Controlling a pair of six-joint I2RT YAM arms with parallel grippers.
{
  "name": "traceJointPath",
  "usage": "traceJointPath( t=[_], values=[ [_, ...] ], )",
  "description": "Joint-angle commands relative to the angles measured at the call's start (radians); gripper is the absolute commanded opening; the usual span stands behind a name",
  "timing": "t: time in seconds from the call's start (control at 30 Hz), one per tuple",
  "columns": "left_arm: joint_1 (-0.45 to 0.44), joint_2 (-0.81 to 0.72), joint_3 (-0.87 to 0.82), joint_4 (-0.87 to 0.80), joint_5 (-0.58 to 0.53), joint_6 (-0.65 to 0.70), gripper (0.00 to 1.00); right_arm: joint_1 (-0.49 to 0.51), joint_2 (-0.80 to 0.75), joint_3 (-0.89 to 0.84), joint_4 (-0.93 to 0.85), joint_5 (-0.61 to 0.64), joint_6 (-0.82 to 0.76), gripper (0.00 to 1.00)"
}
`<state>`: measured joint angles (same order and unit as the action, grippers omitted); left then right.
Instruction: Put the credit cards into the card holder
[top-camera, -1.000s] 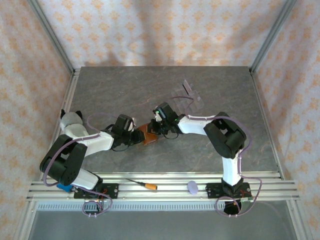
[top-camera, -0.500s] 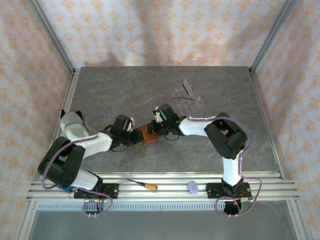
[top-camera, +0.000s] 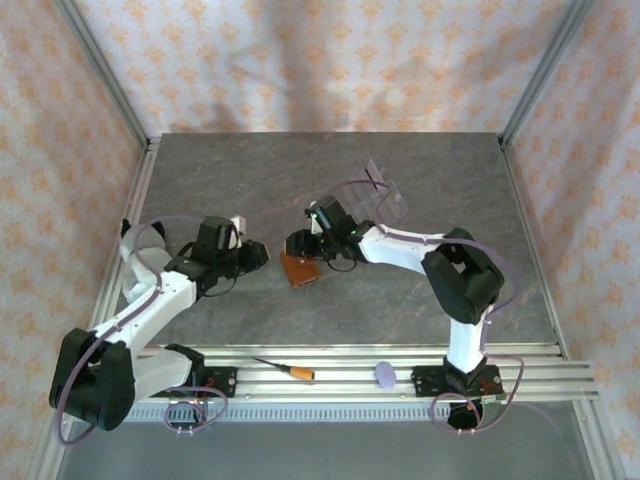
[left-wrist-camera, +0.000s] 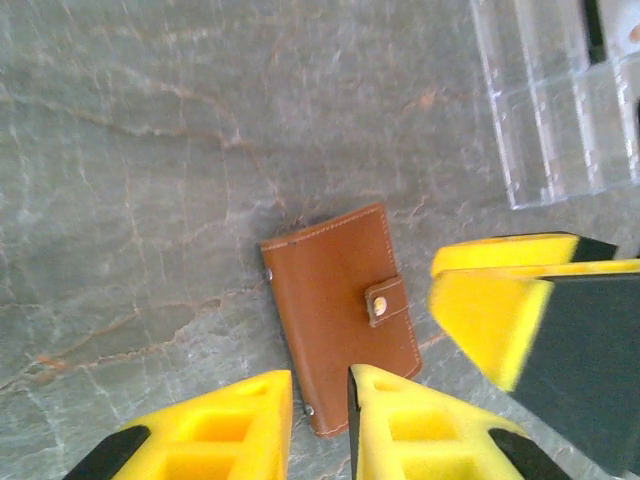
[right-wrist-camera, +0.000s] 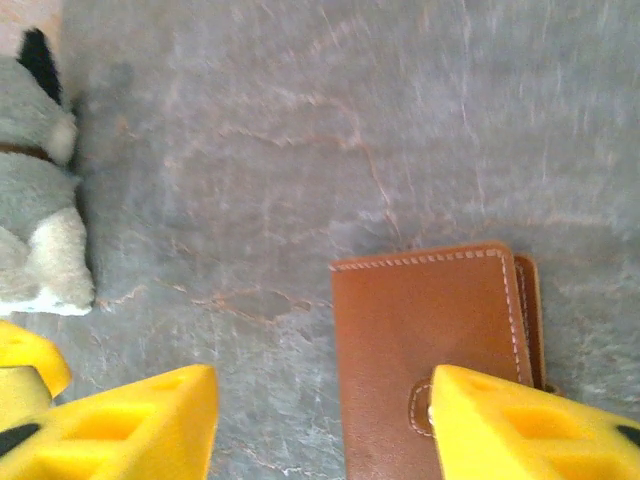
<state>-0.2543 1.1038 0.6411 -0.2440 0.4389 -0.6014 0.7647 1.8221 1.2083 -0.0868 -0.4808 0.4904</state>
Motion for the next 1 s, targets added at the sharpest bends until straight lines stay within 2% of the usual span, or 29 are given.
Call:
traceJointPath(
  t=[0.0, 0.13, 0.23, 0.27, 0.3, 0.33, 0.4, 0.57, 0.7, 0.73, 0.83, 0.87, 0.97],
  values=[
    [0.010, -0.051, 0.056, -0.141, -0.104, 0.085, 0.30, -0.004, -0.117, 0.044, -0.071, 0.116, -0.047, 0.70],
    [0.009, -0.110, 0.095, -0.230, -0.266, 0.148, 0.50, -0.013, -0.240, 0.003, -0.089, 0.251, -0.117, 0.82],
    [0.010, -0.146, 0.109, -0.253, -0.328, 0.187, 0.56, -0.048, -0.353, -0.074, -0.059, 0.333, -0.146, 0.92],
    [0.009, -0.157, 0.110, -0.255, -0.344, 0.198, 0.58, -0.068, -0.401, -0.116, -0.039, 0.361, -0.152, 1.00],
    [0.009, -0.165, 0.112, -0.255, -0.362, 0.205, 0.60, -0.092, -0.452, -0.163, -0.014, 0.389, -0.158, 0.99],
    [0.009, -0.173, 0.112, -0.253, -0.380, 0.210, 0.70, -0.115, -0.498, -0.205, 0.009, 0.412, -0.160, 0.99],
    [0.009, -0.187, 0.109, -0.248, -0.425, 0.216, 0.99, -0.181, -0.594, -0.300, 0.054, 0.454, -0.161, 1.00],
    [0.009, -0.225, 0.069, -0.209, -0.565, 0.232, 0.99, -0.410, -0.790, -0.509, 0.079, 0.513, -0.126, 1.00],
    [0.010, -0.237, 0.002, -0.124, -0.675, 0.285, 0.99, -0.594, -0.858, -0.631, 0.076, 0.513, -0.085, 1.00],
    [0.010, -0.238, -0.020, -0.098, -0.699, 0.306, 1.00, -0.627, -0.863, -0.670, 0.119, 0.495, -0.129, 1.00],
    [0.012, -0.240, -0.088, 0.012, -0.725, 0.422, 0.99, -0.643, -0.876, -0.784, 0.260, 0.548, -0.239, 1.00],
    [0.011, -0.240, -0.113, 0.051, -0.726, 0.456, 0.99, -0.649, -0.876, -0.811, 0.298, 0.579, -0.234, 1.00],
    [0.017, -0.237, -0.172, 0.155, -0.742, 0.537, 1.00, -0.694, -0.882, -0.817, 0.314, 0.546, -0.237, 1.00]
  ],
)
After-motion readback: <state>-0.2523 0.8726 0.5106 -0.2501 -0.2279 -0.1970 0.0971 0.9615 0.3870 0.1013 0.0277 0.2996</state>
